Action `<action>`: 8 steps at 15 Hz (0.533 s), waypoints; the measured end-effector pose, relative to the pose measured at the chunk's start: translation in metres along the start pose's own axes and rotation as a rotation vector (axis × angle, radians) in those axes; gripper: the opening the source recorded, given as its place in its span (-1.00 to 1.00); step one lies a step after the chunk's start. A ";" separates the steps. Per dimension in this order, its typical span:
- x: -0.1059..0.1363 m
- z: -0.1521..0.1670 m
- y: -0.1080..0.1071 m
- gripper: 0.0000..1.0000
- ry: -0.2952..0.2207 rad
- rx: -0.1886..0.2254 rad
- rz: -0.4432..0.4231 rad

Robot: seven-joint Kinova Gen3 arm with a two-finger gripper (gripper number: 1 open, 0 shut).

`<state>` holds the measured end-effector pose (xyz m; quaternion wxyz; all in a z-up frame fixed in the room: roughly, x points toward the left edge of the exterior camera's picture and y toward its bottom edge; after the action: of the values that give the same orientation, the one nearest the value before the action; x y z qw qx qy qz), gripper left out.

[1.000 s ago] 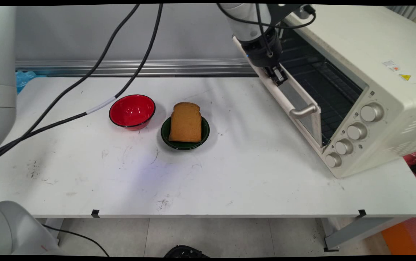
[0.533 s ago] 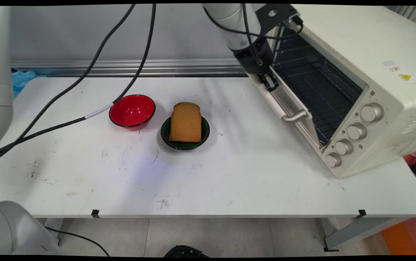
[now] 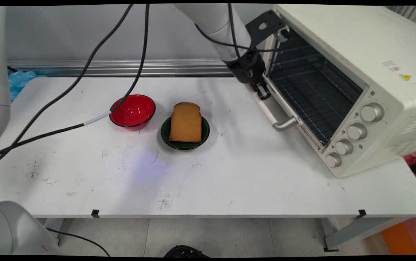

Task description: Open the oven

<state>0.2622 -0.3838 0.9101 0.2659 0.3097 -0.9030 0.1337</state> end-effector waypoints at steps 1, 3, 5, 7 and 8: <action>-0.004 0.002 0.000 -1.00 0.003 -0.003 0.003; -0.012 0.005 -0.001 -1.00 0.013 -0.008 0.008; -0.020 0.008 -0.002 -1.00 0.021 -0.013 0.009; -0.028 0.011 -0.003 -1.00 0.028 -0.016 0.005; -0.032 0.012 -0.004 -1.00 0.031 -0.017 0.001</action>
<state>0.2809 -0.3760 0.8826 0.2827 0.3046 -0.9001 0.1308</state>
